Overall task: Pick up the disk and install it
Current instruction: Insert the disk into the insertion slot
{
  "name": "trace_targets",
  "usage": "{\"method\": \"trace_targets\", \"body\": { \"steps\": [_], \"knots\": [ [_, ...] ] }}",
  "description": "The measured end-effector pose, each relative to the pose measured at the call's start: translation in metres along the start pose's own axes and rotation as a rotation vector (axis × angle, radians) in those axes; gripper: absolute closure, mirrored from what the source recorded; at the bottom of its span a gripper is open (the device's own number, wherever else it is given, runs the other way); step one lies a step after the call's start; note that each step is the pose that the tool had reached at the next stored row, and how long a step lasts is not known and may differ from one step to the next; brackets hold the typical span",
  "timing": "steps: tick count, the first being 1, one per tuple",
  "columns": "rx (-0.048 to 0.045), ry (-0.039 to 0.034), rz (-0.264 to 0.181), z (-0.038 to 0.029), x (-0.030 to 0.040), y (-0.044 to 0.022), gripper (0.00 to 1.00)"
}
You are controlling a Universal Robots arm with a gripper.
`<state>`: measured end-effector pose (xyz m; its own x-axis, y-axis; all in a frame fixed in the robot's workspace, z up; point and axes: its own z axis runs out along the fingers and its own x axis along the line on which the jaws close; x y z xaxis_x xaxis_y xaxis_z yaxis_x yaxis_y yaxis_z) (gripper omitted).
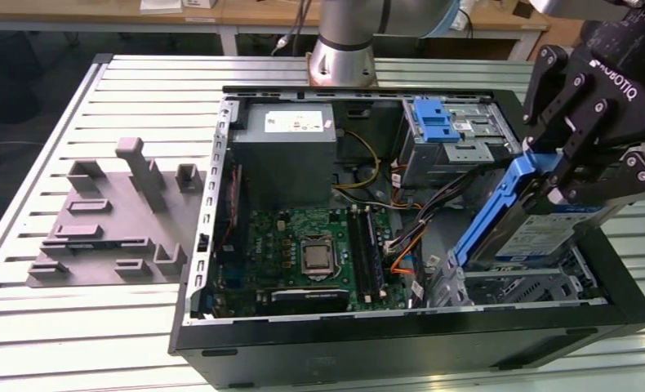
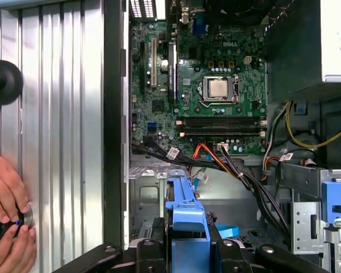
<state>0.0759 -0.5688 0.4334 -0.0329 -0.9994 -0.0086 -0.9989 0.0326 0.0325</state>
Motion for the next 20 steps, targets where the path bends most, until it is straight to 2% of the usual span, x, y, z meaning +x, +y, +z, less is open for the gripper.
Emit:
{"method": "trace_targets", "body": {
  "steps": [7,20],
  "knots": [
    [-0.0001,-0.0003,0.0,0.0048,0.0,-0.0002,0.64],
    [-0.0001,-0.0001,0.0,0.0185,0.0002,-0.0006,0.64]
  ]
}}
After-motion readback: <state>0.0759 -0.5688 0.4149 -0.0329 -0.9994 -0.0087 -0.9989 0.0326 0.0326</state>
